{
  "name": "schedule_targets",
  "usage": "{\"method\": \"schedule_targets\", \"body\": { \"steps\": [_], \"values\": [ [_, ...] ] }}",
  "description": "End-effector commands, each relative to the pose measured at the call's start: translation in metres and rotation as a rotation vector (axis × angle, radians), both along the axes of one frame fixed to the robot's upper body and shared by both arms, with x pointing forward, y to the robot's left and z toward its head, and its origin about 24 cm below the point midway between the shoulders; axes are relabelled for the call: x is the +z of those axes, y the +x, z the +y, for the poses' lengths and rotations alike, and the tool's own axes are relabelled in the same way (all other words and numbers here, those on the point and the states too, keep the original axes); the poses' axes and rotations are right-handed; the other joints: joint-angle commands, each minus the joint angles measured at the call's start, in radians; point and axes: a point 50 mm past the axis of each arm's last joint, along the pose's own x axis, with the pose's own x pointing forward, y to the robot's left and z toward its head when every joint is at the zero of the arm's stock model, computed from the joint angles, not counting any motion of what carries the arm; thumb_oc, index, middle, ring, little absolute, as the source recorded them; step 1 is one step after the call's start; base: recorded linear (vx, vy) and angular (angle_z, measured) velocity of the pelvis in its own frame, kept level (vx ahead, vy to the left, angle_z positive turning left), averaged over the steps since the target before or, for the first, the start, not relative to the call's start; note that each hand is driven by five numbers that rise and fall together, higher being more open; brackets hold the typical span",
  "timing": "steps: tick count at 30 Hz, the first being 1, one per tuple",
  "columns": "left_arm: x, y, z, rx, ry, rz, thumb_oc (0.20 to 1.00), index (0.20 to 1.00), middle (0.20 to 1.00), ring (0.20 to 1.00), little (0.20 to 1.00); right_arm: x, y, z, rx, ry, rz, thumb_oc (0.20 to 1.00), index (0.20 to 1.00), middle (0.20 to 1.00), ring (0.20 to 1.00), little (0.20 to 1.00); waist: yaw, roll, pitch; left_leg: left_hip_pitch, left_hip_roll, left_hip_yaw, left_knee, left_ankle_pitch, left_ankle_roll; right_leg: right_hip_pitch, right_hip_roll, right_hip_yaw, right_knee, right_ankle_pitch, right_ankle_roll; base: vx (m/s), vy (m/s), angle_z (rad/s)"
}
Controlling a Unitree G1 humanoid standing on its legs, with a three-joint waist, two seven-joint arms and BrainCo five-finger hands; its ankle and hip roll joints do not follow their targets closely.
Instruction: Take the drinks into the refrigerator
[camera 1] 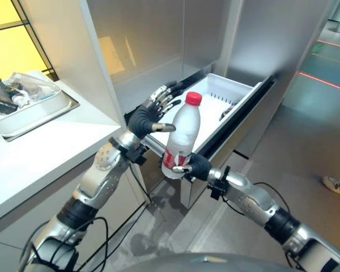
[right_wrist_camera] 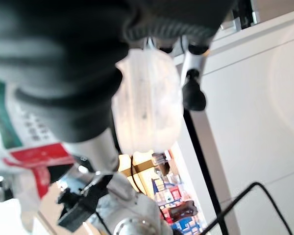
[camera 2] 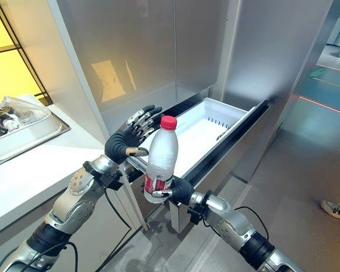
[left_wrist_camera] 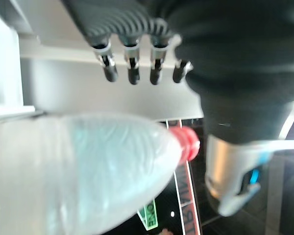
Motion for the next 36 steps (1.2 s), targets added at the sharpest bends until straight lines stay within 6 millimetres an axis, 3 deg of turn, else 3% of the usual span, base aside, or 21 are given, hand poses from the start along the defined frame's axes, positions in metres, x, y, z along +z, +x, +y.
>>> {"method": "schedule_targets", "body": {
  "steps": [1,4,7,10,11,14,16,17,22,30,36],
  "values": [
    [0.028,0.0,0.019,0.083,-0.095,-0.134,1.0,1.0,1.0,1.0,1.0,0.077,0.022,-0.007,-0.096,0.278,-0.278,0.2,0.2,0.2,0.2,0.2,-0.007,-0.038,-0.008,-0.035,-0.021,-0.069,0.068,-0.07,0.016,0.109,-0.051,-0.062,0.051,-0.152,0.053,0.0,0.0,0.0],
    [0.027,-0.004,0.028,0.115,-0.121,-0.138,1.0,1.0,1.0,1.0,1.0,0.086,0.023,-0.019,-0.146,0.286,-0.323,0.2,0.2,0.2,0.2,0.2,-0.006,-0.039,-0.009,-0.036,-0.02,-0.07,0.07,-0.071,0.016,0.108,-0.051,-0.065,0.051,-0.152,0.054,0.0,0.0,0.0],
    [0.019,-0.015,0.052,0.212,-0.155,-0.124,1.0,1.0,1.0,1.0,1.0,0.1,0.025,-0.063,-0.325,0.272,-0.421,0.2,0.2,0.2,0.2,0.2,-0.003,-0.044,-0.006,-0.042,-0.02,-0.073,0.07,-0.072,0.016,0.106,-0.051,-0.067,0.049,-0.153,0.055,0.01,0.0,0.06],
    [0.01,-0.021,0.064,0.258,-0.158,-0.1,1.0,1.0,1.0,1.0,1.0,0.105,0.023,-0.087,-0.412,0.236,-0.473,0.2,0.2,0.2,0.2,0.2,-0.002,-0.046,-0.004,-0.046,-0.02,-0.075,0.072,-0.074,0.017,0.103,-0.05,-0.068,0.05,-0.155,0.055,0.0,0.0,0.01],
    [0.006,-0.029,0.074,0.293,-0.137,-0.099,1.0,1.0,1.0,1.0,1.0,0.11,0.02,-0.109,-0.499,0.185,-0.522,0.2,0.2,0.2,0.2,0.2,-0.001,-0.05,-0.003,-0.051,-0.021,-0.076,0.074,-0.076,0.017,0.099,-0.05,-0.07,0.05,-0.156,0.056,0.0,0.0,0.0],
    [0.0,-0.038,0.084,0.317,-0.111,-0.087,1.0,1.0,1.0,1.0,1.0,0.12,0.019,-0.137,-0.603,0.103,-0.596,0.2,0.2,0.2,0.2,0.2,0.004,-0.056,0.003,-0.056,-0.023,-0.077,0.074,-0.077,0.018,0.098,-0.049,-0.071,0.048,-0.155,0.056,0.0,0.0,0.0],
    [0.001,-0.041,0.086,0.32,-0.104,-0.095,1.0,1.0,1.0,1.0,1.0,0.125,0.019,-0.143,-0.624,0.09,-0.619,0.2,0.2,0.2,0.2,0.2,0.006,-0.059,0.003,-0.058,-0.023,-0.077,0.074,-0.078,0.018,0.097,-0.049,-0.072,0.047,-0.156,0.056,0.0,-0.004,-0.02],
    [-0.005,-0.043,0.088,0.33,-0.096,-0.074,1.0,1.0,1.0,1.0,1.0,0.133,0.024,-0.158,-0.686,0.035,-0.653,0.2,0.2,0.2,0.2,0.2,0.01,-0.065,0.004,-0.06,-0.024,-0.078,0.073,-0.077,0.018,0.094,-0.049,-0.073,0.046,-0.154,0.057,0.0,0.0,0.0],
    [-0.009,-0.053,0.088,0.314,-0.07,-0.062,1.0,1.0,1.0,1.0,1.0,0.168,0.034,-0.183,-0.743,-0.078,-0.759,0.2,0.2,0.2,0.2,0.2,0.026,-0.082,0.016,-0.076,-0.026,-0.077,0.076,-0.077,0.018,0.081,-0.05,-0.07,0.045,-0.149,0.061,0.0,0.0,0.0],
    [-0.019,-0.058,0.093,0.309,-0.047,-0.019,1.0,1.0,1.0,1.0,1.0,0.203,0.051,-0.194,-0.753,-0.212,-0.834,0.2,0.2,0.2,0.2,0.2,0.048,-0.105,0.052,-0.131,-0.032,-0.075,0.098,-0.071,0.02,0.023,-0.051,-0.06,0.067,-0.143,0.063,-0.04,0.001,0.0],
    [-0.017,-0.059,0.098,0.303,-0.04,-0.022,1.0,1.0,1.0,1.0,1.0,0.252,0.06,-0.198,-0.767,-0.335,-0.957,0.2,0.2,0.2,0.2,0.2,0.074,-0.124,0.109,-0.206,-0.032,-0.086,0.102,-0.04,0.012,-0.055,-0.05,-0.072,0.085,-0.13,0.062,-0.06,-0.014,0.01]
  ]
}}
